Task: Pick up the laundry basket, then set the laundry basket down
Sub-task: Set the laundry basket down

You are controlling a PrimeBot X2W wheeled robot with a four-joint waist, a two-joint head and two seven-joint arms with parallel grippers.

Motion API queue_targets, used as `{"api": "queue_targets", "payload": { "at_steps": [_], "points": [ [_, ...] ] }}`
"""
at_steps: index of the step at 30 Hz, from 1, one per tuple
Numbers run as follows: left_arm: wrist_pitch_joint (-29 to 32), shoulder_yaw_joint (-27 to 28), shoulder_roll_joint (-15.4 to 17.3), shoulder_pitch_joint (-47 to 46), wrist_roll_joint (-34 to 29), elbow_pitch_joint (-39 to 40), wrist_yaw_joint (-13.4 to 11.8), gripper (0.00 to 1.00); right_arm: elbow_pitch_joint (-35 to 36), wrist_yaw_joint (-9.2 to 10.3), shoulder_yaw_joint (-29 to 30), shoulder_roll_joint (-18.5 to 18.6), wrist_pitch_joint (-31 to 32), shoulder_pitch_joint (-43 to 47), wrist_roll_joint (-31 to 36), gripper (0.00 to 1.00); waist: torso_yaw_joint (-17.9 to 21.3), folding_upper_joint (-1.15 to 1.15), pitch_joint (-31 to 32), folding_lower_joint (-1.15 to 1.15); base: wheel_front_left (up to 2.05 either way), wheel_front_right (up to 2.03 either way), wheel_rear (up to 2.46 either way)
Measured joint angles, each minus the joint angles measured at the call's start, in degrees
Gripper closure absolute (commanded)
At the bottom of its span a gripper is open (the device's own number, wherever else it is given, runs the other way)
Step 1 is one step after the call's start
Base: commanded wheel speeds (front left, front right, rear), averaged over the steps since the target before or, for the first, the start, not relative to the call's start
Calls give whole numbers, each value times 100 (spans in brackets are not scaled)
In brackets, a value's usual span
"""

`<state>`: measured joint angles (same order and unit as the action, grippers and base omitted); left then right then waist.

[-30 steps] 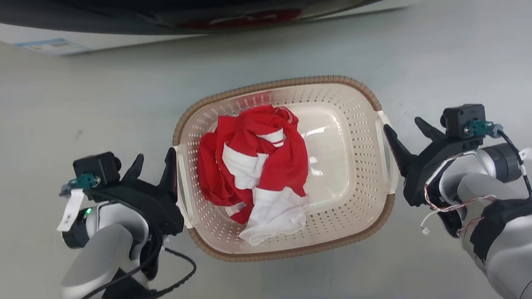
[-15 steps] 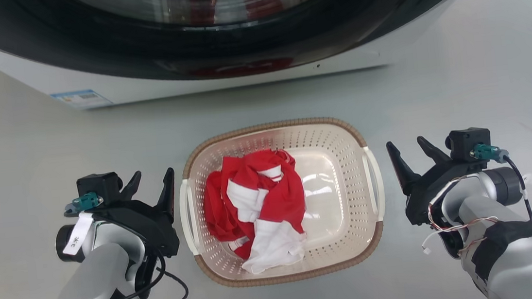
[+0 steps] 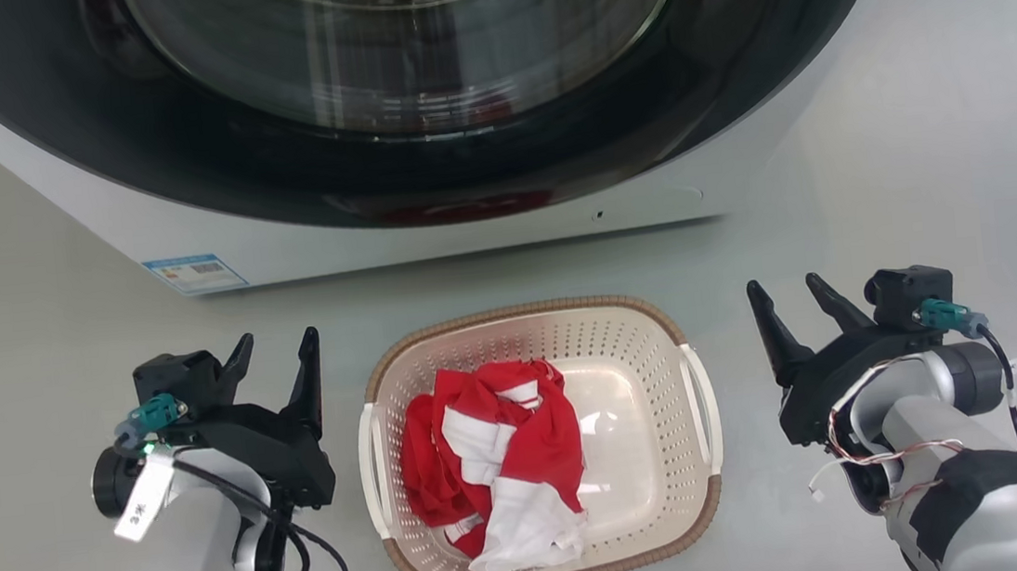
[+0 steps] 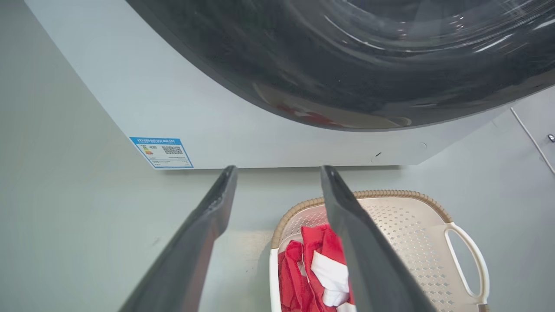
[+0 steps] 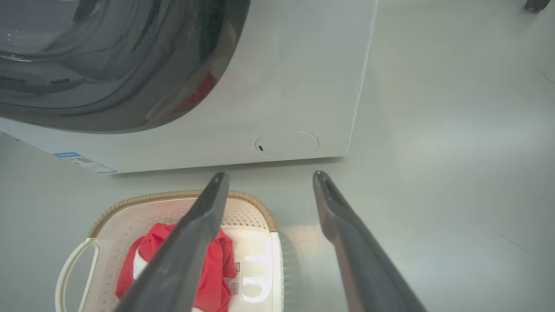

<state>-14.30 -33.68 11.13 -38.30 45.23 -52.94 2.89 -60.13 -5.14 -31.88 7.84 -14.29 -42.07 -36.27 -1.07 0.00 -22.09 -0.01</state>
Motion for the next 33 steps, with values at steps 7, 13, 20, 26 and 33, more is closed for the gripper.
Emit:
{"api": "queue_targets", "payload": {
  "at_steps": [7,13,20,26,33],
  "points": [
    [0,213,235,541,-376,900,-315,0,661,291,188,210,0,415,132,0,12,0,420,0,0,0,0],
    [0,376,401,955,-648,1569,-525,0,1170,470,291,291,0,722,320,0,23,0,676,0,0,0,0],
    [0,560,570,1580,-993,2570,-775,0,1950,698,417,417,0,1191,509,0,35,0,1012,0,0,0,0],
    [-1,730,683,2086,-1199,3387,-858,0,2672,876,542,552,-1,1603,726,0,43,0,1261,0,0,0,0],
    [-1,939,783,2634,-1416,4124,-951,0,3407,1011,670,689,-1,2108,864,0,54,0,1502,0,0,0,0]
  ]
}}
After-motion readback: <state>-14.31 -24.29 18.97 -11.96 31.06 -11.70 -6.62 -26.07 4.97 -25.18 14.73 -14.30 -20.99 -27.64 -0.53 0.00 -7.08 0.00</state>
